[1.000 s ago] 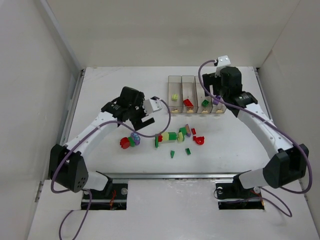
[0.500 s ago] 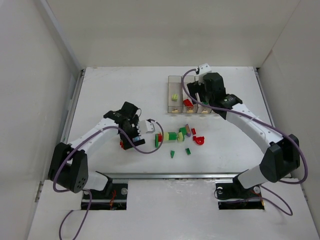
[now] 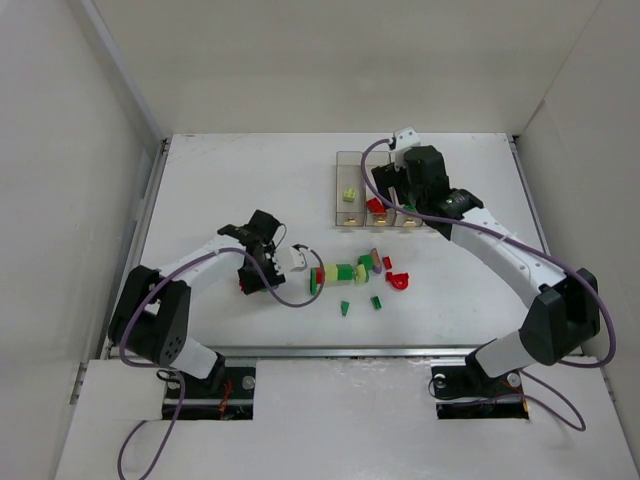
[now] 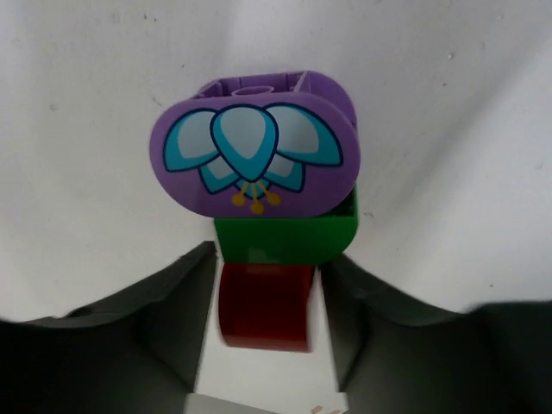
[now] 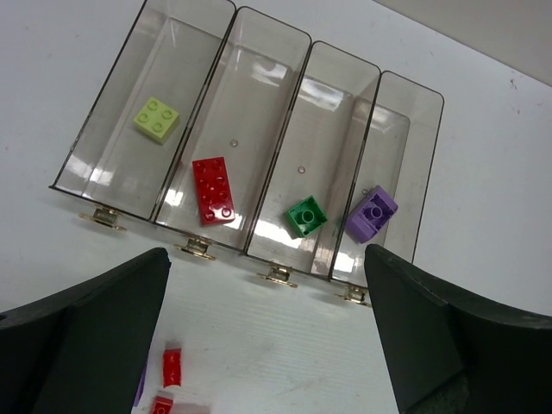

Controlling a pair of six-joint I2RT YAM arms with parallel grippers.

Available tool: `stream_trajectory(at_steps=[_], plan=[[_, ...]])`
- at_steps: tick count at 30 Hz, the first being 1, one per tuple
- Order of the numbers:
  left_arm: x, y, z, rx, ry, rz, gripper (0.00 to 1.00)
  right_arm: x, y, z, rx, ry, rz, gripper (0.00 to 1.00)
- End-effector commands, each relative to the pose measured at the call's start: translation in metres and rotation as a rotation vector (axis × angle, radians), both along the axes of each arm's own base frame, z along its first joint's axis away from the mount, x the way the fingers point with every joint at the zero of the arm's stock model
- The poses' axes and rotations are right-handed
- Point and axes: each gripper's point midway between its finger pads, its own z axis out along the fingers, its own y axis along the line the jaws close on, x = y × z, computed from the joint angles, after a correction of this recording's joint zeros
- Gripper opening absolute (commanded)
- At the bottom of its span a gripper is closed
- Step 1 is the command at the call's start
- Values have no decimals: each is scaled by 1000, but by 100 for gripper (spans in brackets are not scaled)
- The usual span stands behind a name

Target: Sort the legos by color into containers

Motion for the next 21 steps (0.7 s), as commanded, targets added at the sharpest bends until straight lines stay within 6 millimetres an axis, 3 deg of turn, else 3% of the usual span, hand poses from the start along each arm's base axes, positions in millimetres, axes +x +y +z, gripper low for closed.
stream_trajectory(at_steps=[1,5,6,8,13,15,19,21], plan=[[8,-8,4,-34,7,27,45,2,3,12,13,-42,-2,100],[2,-10,3,-43,34,24,28,0,2,12,13,-42,-2,100],[2,-10,3,-43,34,24,15,0,2,12,13,-42,-2,100],[5,-11,8,-51,18,23,0,-2,1,16,18,-51,-2,100],[12,-17,20,-79,-14,29,0,-5,9,22,36,-51,48,100],[18,-21,27,-104,-39,36,0,-6,13,33,44,-65,75,100],[44,-39,63,-203,-165,57,0,-13,20,64,81,-102,132,100],[60,-53,97,-290,-257,72,0,-19,26,81,113,-125,178,100]])
